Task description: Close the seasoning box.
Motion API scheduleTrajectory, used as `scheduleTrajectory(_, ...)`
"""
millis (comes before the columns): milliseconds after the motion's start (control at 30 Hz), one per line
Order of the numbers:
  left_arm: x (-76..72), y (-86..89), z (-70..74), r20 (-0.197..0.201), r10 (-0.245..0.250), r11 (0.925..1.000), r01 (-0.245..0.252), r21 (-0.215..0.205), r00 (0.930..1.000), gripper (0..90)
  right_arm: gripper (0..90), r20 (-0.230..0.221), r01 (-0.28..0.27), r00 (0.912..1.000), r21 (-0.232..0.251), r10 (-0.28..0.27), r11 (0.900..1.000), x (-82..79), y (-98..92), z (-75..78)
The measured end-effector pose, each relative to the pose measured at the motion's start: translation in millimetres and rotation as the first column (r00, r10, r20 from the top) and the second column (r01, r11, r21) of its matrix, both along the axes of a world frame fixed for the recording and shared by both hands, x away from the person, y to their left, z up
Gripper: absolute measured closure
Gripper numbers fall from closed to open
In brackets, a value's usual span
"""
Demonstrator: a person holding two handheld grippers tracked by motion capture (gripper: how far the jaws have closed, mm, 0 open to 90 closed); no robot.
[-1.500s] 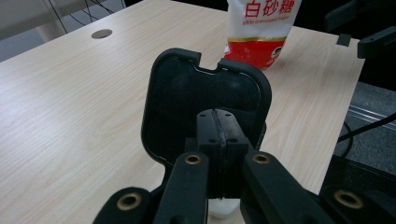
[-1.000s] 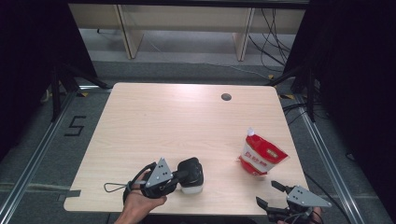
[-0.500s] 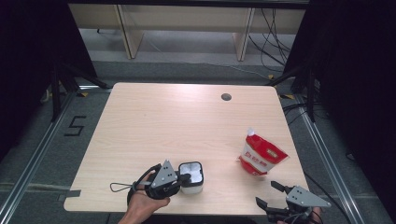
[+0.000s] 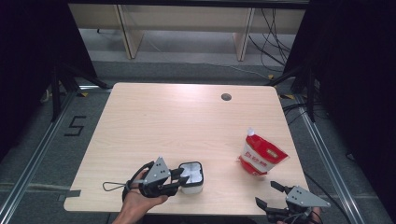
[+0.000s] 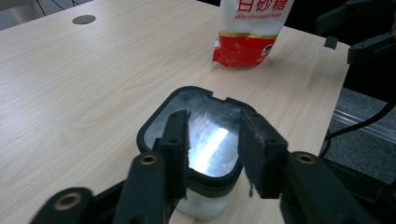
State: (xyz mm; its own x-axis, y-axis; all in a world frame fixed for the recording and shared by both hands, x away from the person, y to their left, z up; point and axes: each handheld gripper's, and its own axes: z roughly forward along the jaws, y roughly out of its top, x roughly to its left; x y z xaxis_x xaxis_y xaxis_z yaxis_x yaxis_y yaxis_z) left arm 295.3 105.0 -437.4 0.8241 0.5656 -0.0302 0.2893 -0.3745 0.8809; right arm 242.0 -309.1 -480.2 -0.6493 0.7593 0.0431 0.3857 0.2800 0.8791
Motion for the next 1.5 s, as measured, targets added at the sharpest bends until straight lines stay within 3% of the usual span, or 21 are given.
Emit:
scheduleTrajectory(267,-1.9,14.0,1.7,-0.036,0.026,0.9984,-0.028,-0.050,0.9990,43.7,20.3,0.001,-0.025,0.9997,0.002,0.025,1.000,1.4,0.7,-0.9)
scheduleTrajectory(333,-3.3,19.2,-1.4,-0.069,0.037,0.9947,-0.043,-0.093,0.9969,40.5,20.4,0.001,-0.009,1.0000,-0.005,0.009,1.000,0.2,0.5,-0.3)
scheduleTrajectory(367,-3.7,21.9,-1.6,-0.065,0.035,0.9962,-0.040,-0.077,0.9973,39.0,20.4,0.002,-0.020,0.9998,-0.001,0.020,1.000,1.0,0.5,-1.0)
scheduleTrajectory(433,-4.8,23.1,-3.0,-0.075,0.039,0.9950,-0.046,-0.088,0.9964,37.0,20.4,0.001,-0.019,0.9998,0.000,0.019,1.000,0.8,0.6,-0.8)
scheduleTrajectory(500,-5.0,27.8,-3.6,-0.059,0.030,0.9970,-0.034,-0.069,0.9978,34.8,20.3,0.000,-0.021,0.9998,0.002,0.021,1.000,0.8,0.8,-0.8)
scheduleTrajectory(667,-7.0,39.3,-2.7,-0.072,0.064,0.9954,-0.069,-0.066,0.9953,30.7,20.3,0.020,-0.028,0.9994,-0.014,0.028,1.000,1.7,1.0,-1.1)
scheduleTrajectory(967,-12.6,48.9,-12.7,-0.091,0.090,0.9930,-0.096,-0.068,0.9918,30.0,20.3,0.018,-0.028,0.9994,-0.013,0.028,1.000,1.5,1.4,-1.1)
scheduleTrajectory(1033,-13.8,50.1,-14.6,-0.089,0.096,0.9921,-0.103,-0.072,0.9914,29.9,20.3,-0.001,-0.019,0.9998,-0.003,0.019,1.000,0.2,2.2,-1.0)
scheduleTrajectory(1067,-15.7,49.8,-15.4,-0.109,0.112,0.9894,-0.121,-0.080,0.9877,29.9,20.3,0.002,-0.029,0.9996,-0.004,0.029,1.000,1.1,1.8,-1.1)
scheduleTrajectory(1100,-15.7,52.1,-15.2,-0.094,0.107,0.9921,-0.112,-0.056,0.9898,29.9,20.3,0.002,-0.029,0.9996,-0.004,0.029,1.000,1.1,1.8,-1.1)
scheduleTrajectory(1133,-16.8,52.3,-16.6,-0.097,0.112,0.9904,-0.119,-0.070,0.9890,29.9,20.3,0.004,-0.023,0.9997,-0.006,0.023,1.000,0.7,2.0,-1.0)
scheduleTrajectory(1267,-18.9,56.7,-19.4,-0.094,0.109,0.9919,-0.115,-0.054,0.9895,29.8,20.3,0.006,-0.021,0.9998,-0.006,0.021,1.000,0.3,2.4,-0.8)
scheduleTrajectory(1300,-20.9,56.7,-20.6,-0.115,0.128,0.9891,-0.135,-0.058,0.9851,29.8,20.3,0.004,-0.022,0.9998,-0.005,0.022,1.000,0.3,2.4,-1.0)
scheduleTrajectory(1367,-20.3,59.6,-21.6,-0.097,0.113,0.9925,-0.117,-0.036,0.9889,29.7,20.3,0.006,-0.020,0.9998,-0.006,0.020,1.000,0.3,2.2,-0.9)
scheduleTrajectory(1433,-21.1,59.4,-24.6,-0.105,0.117,0.9906,-0.123,-0.059,0.9876,29.7,20.3,0.005,-0.019,0.9998,-0.006,0.019,1.000,0.2,2.0,-0.9)
scheduleTrajectory(1500,-22.4,61.7,-26.6,-0.108,0.120,0.9916,-0.124,-0.036,0.9869,29.6,20.3,0.006,-0.021,0.9998,-0.006,0.021,1.000,0.3,2.2,-0.9)
